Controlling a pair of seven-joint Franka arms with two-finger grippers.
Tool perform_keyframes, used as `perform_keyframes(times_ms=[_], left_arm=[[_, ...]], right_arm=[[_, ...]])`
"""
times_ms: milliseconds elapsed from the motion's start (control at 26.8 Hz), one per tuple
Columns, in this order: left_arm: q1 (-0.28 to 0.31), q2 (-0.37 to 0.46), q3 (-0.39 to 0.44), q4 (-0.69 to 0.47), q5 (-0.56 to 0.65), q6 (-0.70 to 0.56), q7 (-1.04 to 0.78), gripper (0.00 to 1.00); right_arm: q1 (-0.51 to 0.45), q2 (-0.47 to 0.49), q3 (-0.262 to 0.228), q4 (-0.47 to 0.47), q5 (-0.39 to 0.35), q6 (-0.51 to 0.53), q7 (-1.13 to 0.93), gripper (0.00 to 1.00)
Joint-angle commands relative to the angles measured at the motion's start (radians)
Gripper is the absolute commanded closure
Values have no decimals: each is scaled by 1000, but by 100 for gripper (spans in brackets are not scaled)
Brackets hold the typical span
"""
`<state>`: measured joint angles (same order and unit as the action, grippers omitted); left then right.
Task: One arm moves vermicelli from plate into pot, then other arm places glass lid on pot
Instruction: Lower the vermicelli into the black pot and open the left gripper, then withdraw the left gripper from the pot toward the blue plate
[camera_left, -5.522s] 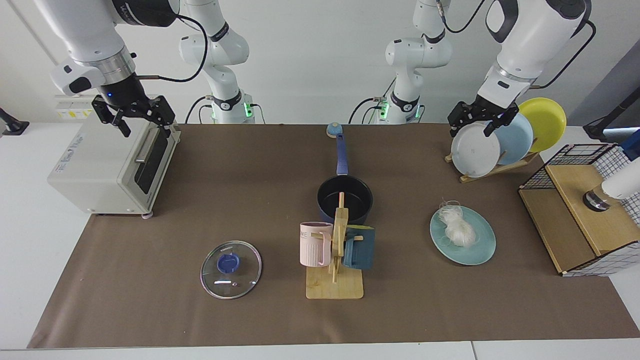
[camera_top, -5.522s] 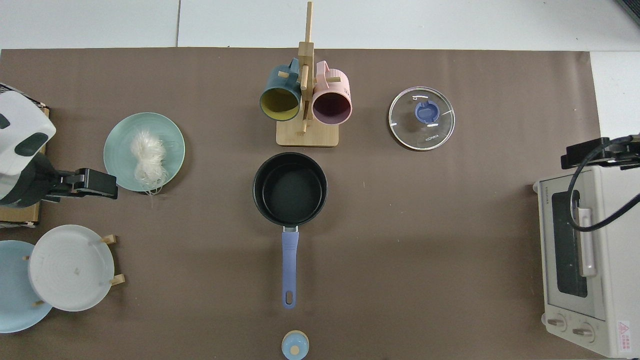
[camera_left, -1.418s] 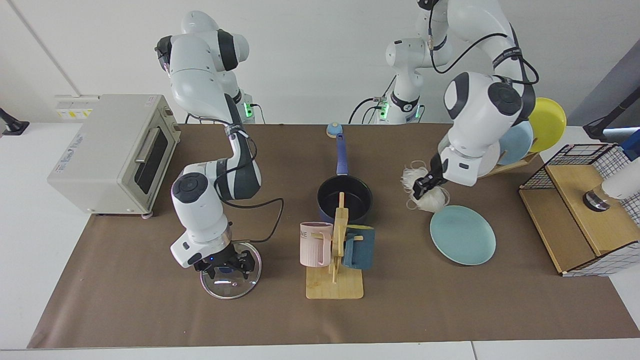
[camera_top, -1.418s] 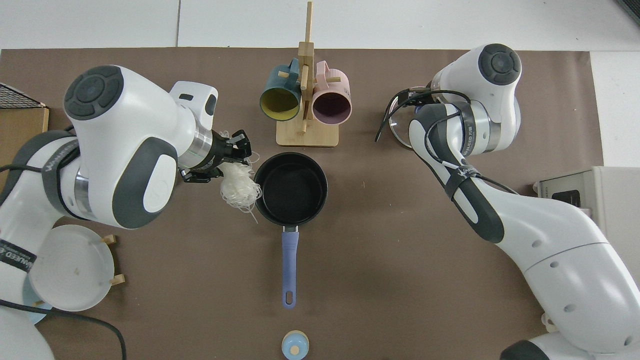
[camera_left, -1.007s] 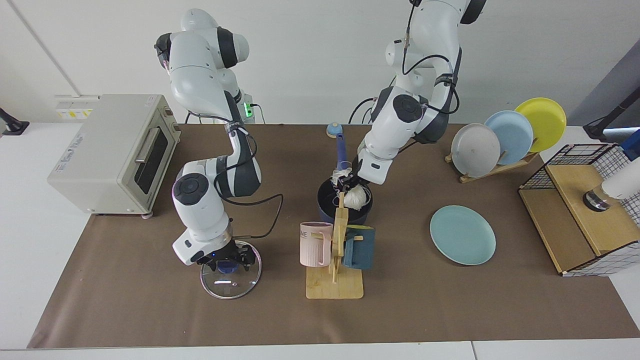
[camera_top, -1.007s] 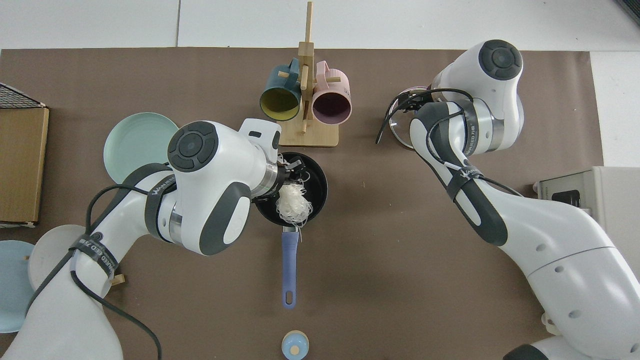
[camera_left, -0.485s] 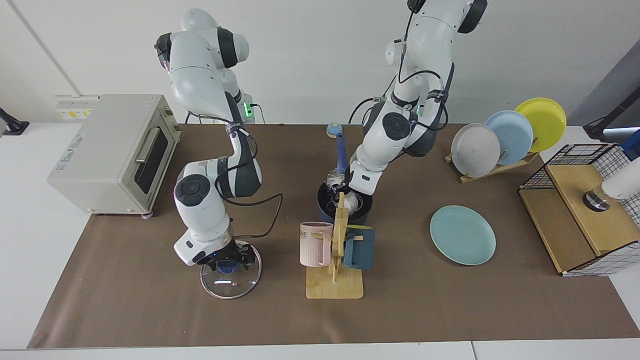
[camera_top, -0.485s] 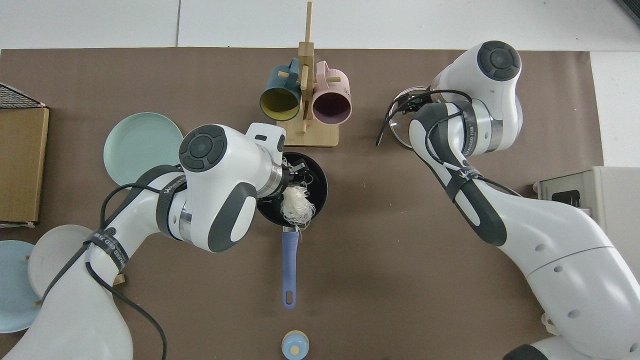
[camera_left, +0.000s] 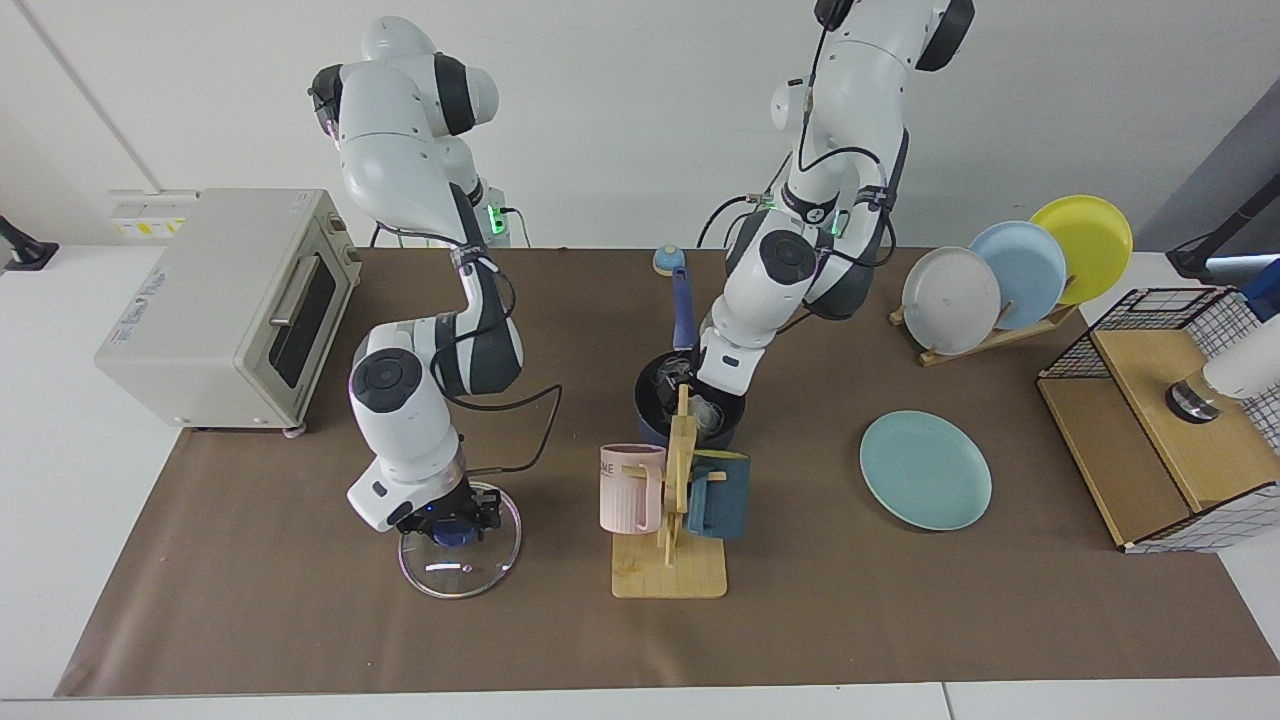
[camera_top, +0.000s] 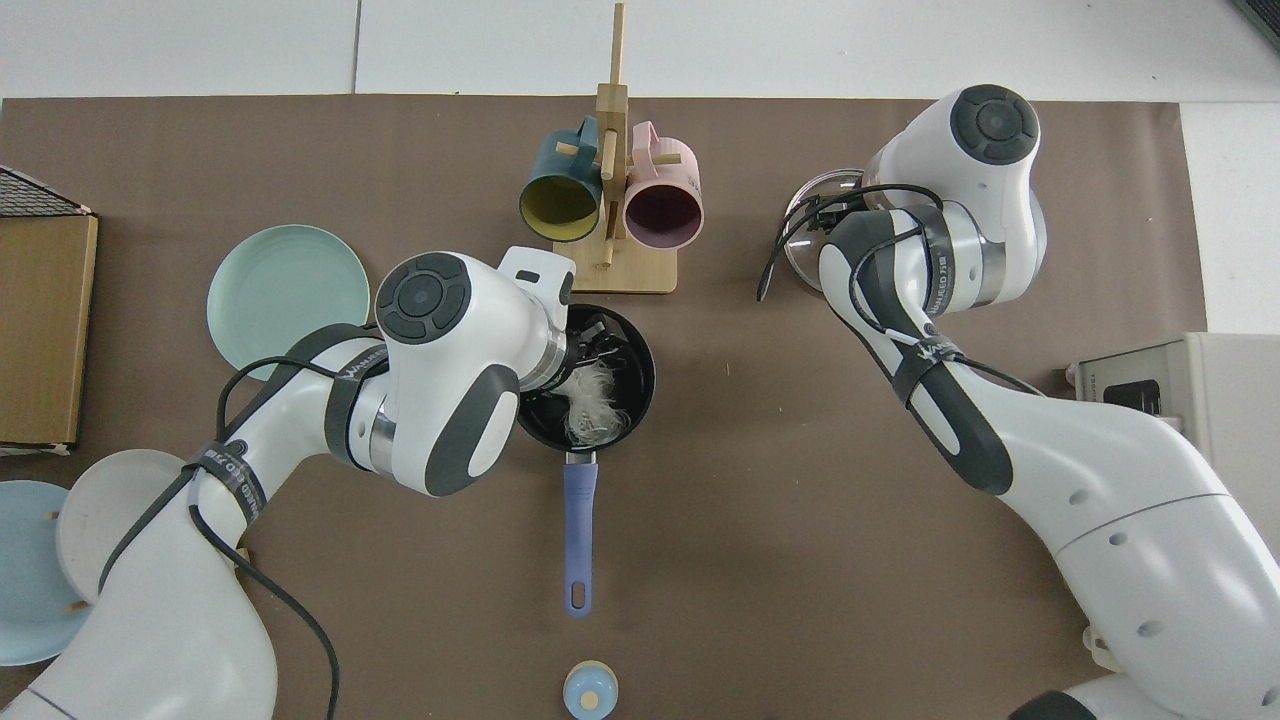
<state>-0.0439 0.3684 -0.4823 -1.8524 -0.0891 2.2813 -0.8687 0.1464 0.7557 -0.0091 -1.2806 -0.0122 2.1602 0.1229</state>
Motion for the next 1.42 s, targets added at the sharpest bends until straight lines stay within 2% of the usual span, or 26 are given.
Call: perform_keyframes(times_ms=[0,37,224,336,522,746,1045,1119,1381], left_arm=[[15,-77,28,48,25,-123,-21,0],[15,-98,43,61,25,-156,-12,0],[13,-172,112,133,26,-278,5,0],[13,-204,157,180,26,-371,75,0],[15,-308,270,193,20,-506,284,0],[15,-371,381,191,20,-620,549,0],[16,-384,473,182,25,-664,879,0],[16,-385,485,182,25,-668,895,0],[27,-382,487,180,29,-645,886,0]], right_arm=[[-5,-36,9,-6,-17,-36,-26,95],[-5,-42,9,-5,-17,-37,-26,100],[-11,-75,11,-5,-15,-40,-28,100],[-15,-107,11,-6,-11,-49,-28,100],[-4,-173,11,-13,1,-126,-29,100],[-2,-255,12,-37,3,-243,-42,100],[18,-452,40,-284,3,-217,-14,100],[16,-495,60,-344,3,-200,6,100],[16,-639,84,-538,3,-146,43,100]])
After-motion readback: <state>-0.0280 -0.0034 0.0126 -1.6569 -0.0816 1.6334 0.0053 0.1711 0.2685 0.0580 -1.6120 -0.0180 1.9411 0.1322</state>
